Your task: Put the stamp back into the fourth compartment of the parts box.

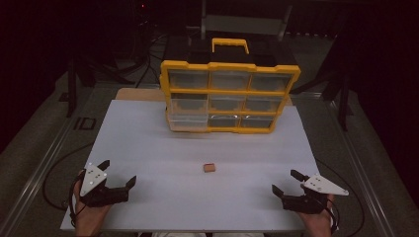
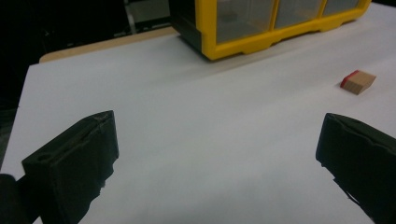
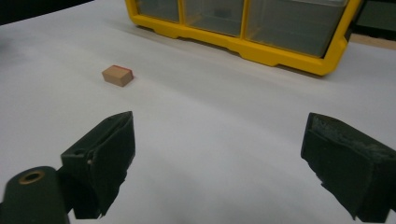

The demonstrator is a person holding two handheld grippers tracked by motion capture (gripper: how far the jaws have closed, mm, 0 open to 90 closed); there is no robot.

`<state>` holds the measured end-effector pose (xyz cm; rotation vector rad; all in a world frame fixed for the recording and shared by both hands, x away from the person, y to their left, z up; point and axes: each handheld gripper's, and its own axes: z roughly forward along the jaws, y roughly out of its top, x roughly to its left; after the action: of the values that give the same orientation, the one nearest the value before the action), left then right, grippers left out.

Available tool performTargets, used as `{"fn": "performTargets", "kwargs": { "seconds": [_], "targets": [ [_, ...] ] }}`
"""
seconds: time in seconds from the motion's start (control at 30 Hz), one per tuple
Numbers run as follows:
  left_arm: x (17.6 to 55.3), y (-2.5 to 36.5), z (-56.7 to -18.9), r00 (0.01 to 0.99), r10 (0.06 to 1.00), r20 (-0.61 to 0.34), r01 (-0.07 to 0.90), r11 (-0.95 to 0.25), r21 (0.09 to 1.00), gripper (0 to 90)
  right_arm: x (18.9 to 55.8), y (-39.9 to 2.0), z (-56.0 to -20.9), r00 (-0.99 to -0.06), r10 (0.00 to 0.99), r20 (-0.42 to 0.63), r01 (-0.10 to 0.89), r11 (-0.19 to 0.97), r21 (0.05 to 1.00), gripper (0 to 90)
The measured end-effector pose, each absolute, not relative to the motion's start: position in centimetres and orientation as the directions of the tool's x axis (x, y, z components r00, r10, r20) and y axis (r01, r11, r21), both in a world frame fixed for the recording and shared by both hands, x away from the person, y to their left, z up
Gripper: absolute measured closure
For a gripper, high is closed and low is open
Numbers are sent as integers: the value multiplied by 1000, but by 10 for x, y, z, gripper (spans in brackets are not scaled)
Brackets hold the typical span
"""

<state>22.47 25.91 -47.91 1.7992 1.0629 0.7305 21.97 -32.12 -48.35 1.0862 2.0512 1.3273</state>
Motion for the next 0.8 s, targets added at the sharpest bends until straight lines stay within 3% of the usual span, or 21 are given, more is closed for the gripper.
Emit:
{"fn": "performTargets", "kwargs": {
  "seconds": [0.8],
  "targets": [
    [229,257,-479,481,876,23,379,-231,896,0,222,-313,-487,-587,808,57,379,212,901,97]
  ]
}}
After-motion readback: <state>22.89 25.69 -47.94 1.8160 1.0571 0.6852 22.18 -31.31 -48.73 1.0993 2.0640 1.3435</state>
